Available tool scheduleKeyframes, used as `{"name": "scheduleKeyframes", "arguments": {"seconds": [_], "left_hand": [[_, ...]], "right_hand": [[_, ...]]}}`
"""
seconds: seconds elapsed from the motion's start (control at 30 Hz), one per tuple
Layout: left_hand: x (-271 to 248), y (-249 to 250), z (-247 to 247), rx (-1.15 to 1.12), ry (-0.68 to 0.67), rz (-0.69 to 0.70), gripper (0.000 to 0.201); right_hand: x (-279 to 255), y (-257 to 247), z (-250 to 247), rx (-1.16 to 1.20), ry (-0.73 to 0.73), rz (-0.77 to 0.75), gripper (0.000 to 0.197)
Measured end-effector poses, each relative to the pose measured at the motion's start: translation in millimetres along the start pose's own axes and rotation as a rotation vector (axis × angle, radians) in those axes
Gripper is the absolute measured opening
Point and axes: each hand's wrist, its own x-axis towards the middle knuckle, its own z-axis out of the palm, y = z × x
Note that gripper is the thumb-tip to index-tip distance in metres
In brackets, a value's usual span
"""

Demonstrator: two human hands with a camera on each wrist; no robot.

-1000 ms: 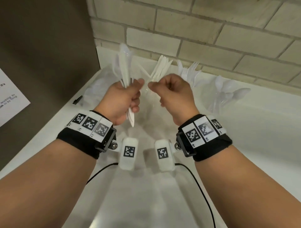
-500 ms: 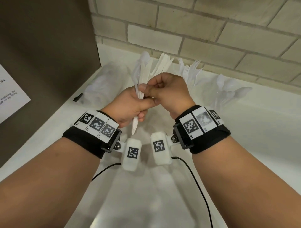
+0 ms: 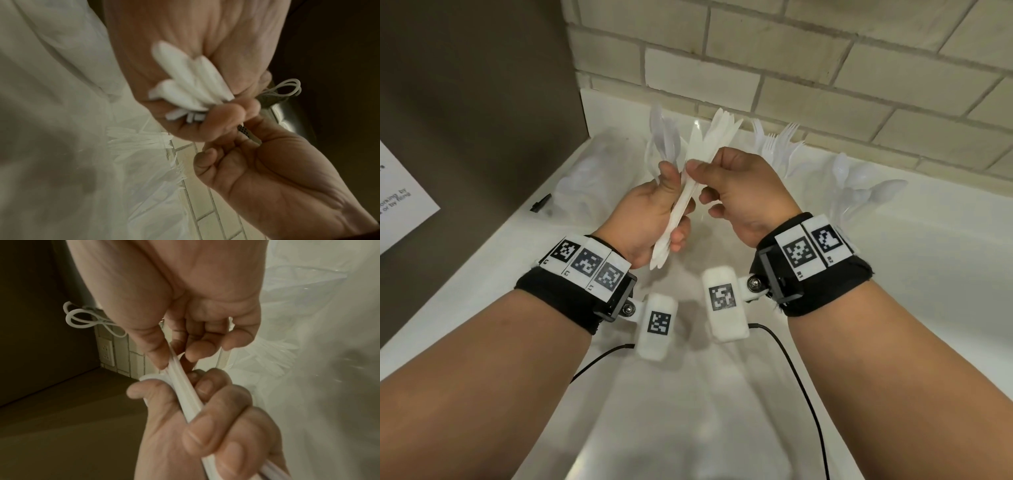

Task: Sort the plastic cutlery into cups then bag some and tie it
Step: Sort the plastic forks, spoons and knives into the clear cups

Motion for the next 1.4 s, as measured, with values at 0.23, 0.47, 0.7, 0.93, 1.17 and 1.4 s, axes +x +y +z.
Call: {"name": "scheduleKeyframes", "arguments": {"seconds": [0.23, 0.47, 0.7, 0.93, 1.17, 1.4], "left_hand": [[-2.6, 2.3, 1.0, 0.047, 0.003, 0.012, 0.045], [-0.4, 0.9, -12.0, -0.109, 0.274, -0.011, 0.034], [-2.6, 1.2, -28.8, -0.137, 0.284, -0.026, 0.036], [0.0, 2.6, -33.0, -0.265, 0.085, -0.108, 0.036], [0.5, 2.3, -42.1, -0.369, -0.046, -0.138, 0.028], [2.8, -5.6, -30.4, -0.292, 0.014, -0.065, 0.023]], "right_hand": [[1.2, 6.1, 5.9, 0.112, -0.052, -0.027, 0.006], [13.0, -4.6, -12.9, 0.029, -0.032, -0.081, 0.007], [62.3, -36.2, -44.7, -0.035, 0.459, -0.389, 0.005], [123.8, -13.9, -24.2, -0.203, 0.461, -0.314, 0.010], [151.4, 9.8, -20.6, -0.424, 0.345, -0.022, 0.037], [115.3, -10.6, -22.5, -0.326, 0.430, -0.226, 0.034]]}}
